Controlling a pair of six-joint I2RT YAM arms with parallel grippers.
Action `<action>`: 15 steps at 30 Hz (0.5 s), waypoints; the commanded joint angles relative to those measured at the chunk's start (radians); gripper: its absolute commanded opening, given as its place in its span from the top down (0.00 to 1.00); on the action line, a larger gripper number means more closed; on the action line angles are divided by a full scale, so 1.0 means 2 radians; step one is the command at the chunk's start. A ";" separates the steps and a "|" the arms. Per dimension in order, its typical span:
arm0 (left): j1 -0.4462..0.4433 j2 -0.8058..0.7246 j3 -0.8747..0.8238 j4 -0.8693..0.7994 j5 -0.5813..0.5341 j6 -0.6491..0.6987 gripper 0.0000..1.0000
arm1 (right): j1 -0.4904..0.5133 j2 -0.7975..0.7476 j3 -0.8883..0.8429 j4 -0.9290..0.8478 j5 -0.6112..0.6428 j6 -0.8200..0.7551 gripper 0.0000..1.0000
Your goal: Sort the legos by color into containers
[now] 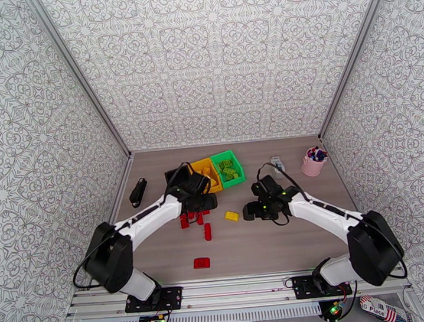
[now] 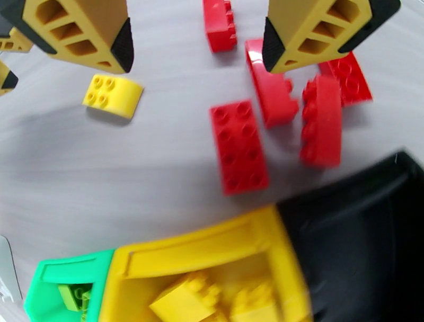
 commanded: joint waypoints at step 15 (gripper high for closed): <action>0.057 -0.226 -0.191 0.020 0.008 -0.101 0.07 | 0.127 0.170 0.146 -0.095 0.163 -0.067 0.16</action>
